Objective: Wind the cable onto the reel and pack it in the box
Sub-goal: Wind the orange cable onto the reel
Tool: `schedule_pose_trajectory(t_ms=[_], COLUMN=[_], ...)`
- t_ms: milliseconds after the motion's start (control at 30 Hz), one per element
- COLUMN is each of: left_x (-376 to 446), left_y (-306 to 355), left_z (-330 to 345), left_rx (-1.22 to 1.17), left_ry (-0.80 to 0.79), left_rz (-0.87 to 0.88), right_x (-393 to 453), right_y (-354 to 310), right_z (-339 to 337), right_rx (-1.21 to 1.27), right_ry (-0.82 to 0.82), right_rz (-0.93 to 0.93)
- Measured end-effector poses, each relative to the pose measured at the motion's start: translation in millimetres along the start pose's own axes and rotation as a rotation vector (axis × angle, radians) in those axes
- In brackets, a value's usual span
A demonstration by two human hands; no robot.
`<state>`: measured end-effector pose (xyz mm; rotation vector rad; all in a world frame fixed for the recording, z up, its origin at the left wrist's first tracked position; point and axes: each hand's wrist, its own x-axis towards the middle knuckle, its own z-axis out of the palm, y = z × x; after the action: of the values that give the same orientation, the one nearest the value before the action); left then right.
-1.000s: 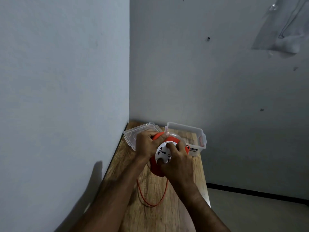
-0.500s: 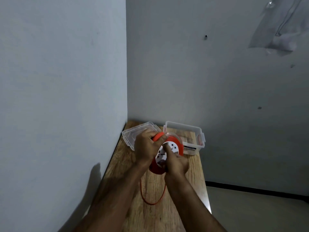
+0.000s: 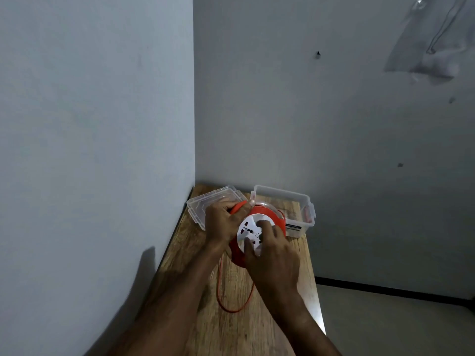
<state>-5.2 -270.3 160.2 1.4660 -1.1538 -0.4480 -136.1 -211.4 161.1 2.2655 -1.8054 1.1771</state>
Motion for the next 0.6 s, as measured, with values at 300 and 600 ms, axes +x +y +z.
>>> schedule_pose_trajectory(t_ms=[300, 600], left_x=[-3.0, 2.9], left_y=[7.7, 1.3], left_z=[3.0, -2.8], left_rx=[-0.021, 0.003], left_ry=[-0.047, -0.037], left_rz=[0.039, 0.114], right_x=[13.3, 19.9], right_y=[3.7, 2.1], right_z=[2.9, 6.1], right_rx=[-0.133, 0.161], right_ry=[-0.172, -0.145], right_rz=[-0.031, 0.084])
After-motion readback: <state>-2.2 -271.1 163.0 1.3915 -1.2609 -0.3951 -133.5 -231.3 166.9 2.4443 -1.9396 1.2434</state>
